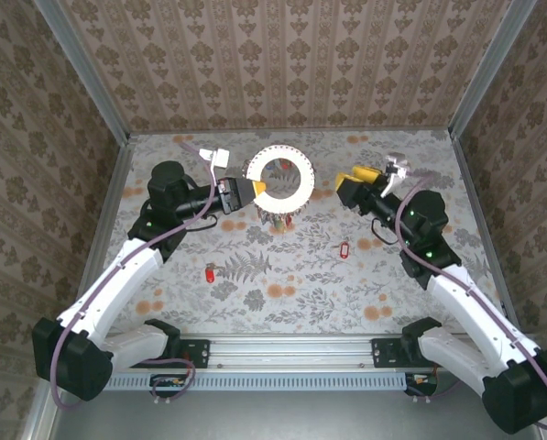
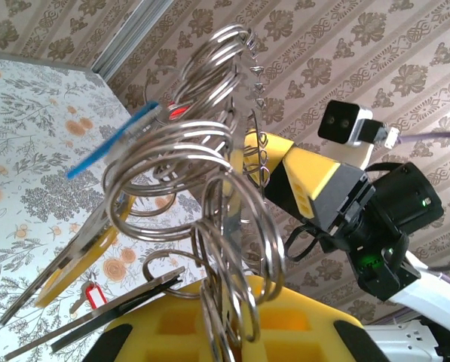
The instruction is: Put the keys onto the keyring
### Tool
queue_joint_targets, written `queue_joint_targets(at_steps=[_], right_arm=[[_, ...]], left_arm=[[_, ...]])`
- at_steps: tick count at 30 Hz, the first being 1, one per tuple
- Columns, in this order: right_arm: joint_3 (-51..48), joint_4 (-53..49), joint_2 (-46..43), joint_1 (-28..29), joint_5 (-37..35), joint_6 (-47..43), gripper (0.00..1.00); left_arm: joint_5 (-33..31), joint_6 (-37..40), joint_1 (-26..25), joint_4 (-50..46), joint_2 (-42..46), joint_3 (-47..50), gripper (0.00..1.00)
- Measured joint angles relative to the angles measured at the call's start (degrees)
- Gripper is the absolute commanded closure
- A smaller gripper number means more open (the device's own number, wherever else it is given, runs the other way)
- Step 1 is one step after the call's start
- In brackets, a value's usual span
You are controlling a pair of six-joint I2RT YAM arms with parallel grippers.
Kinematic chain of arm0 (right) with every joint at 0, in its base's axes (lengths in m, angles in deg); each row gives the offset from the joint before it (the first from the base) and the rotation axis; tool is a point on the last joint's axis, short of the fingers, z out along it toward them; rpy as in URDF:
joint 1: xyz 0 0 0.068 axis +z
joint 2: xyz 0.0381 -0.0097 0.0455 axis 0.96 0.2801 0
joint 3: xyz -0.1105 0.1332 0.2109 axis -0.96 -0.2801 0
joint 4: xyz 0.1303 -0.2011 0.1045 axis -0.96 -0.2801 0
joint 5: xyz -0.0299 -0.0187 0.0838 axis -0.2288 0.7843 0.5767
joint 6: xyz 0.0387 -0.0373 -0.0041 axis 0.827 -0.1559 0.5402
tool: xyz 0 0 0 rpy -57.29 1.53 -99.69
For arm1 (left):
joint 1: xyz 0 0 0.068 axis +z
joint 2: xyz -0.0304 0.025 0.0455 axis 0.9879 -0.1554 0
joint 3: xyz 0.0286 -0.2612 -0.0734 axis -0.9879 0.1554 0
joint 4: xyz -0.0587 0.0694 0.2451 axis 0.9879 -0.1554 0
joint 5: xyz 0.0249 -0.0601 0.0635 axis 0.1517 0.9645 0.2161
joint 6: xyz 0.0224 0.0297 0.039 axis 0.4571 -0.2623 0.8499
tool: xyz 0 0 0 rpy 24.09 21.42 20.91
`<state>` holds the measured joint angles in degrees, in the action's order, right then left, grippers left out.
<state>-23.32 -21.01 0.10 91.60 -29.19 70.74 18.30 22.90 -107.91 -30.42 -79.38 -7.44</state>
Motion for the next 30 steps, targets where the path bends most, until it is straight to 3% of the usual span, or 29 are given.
queue_joint_targets(at_steps=[10,21,30], right_arm=[[5.35,3.48,9.09,0.00,11.10,13.88,0.34],[10.16,8.00,17.62,0.09,19.78,21.86,0.38],[12.92,11.54,22.73,1.16,25.00,23.87,0.61]], left_arm=[[0.46,0.02,0.00,0.31,0.02,0.00,1.00],[1.84,-0.07,0.00,0.90,-0.13,0.00,1.00],[2.25,-0.28,0.31,2.25,-1.62,0.00,1.00]])
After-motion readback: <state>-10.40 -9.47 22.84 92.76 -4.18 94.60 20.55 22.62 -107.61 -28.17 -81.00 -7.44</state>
